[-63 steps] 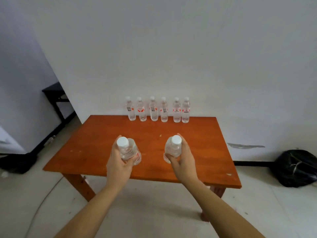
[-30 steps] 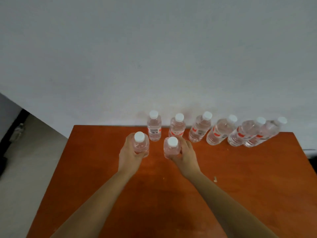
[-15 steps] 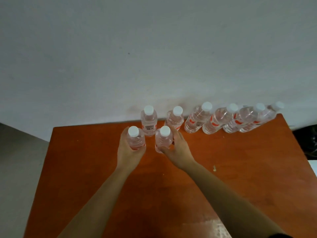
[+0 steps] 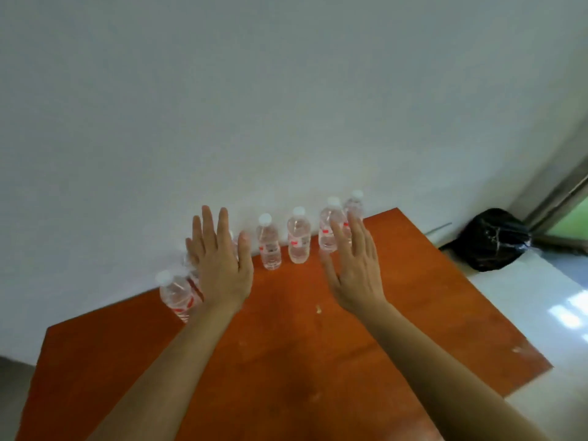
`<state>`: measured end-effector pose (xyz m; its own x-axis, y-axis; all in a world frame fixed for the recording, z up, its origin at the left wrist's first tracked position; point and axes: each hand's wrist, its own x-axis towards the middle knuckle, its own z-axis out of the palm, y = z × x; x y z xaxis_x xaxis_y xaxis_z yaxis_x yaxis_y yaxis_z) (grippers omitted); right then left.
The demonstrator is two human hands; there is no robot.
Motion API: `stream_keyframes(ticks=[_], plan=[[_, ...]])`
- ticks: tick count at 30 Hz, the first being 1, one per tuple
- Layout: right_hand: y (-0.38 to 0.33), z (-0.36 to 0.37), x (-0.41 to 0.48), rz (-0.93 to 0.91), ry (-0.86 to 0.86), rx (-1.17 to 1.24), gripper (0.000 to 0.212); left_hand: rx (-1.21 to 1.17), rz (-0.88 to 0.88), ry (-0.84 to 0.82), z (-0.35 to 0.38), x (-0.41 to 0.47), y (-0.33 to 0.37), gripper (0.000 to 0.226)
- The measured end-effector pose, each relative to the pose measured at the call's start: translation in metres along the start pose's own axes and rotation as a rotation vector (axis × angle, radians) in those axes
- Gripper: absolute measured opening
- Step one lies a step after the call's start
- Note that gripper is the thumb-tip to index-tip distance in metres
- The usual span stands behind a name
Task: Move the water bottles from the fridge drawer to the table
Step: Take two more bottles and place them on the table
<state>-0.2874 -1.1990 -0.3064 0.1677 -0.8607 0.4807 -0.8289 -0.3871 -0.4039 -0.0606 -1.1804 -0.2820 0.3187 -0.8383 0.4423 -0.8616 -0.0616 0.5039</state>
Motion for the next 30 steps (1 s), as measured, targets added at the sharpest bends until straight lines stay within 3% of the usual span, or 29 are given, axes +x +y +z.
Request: stream_keyframes(ticks=[9,14,22,30], plan=[[0.187,-0.292,-0.168,0.296,0.297,-0.383,0.070,-0.079,0.563,-0.123,0.023,-0.120,0.330,0.065],[0.256,-0.426,-0.283,0.529,0.465,-0.503,0.073,-0.169,0.864,-0.212,0.040,-0.219,0.485,0.067],[0.342,-0.547,-0.476,0.860,0.558,-0.744,0.079,-0.392,1.240,-0.379,0.098,-0.392,0.678,0.071],[0.457,-0.660,-0.620,1.143,0.508,-0.954,0.092,-0.452,1.418,-0.578,0.177,-0.562,0.851,0.077]])
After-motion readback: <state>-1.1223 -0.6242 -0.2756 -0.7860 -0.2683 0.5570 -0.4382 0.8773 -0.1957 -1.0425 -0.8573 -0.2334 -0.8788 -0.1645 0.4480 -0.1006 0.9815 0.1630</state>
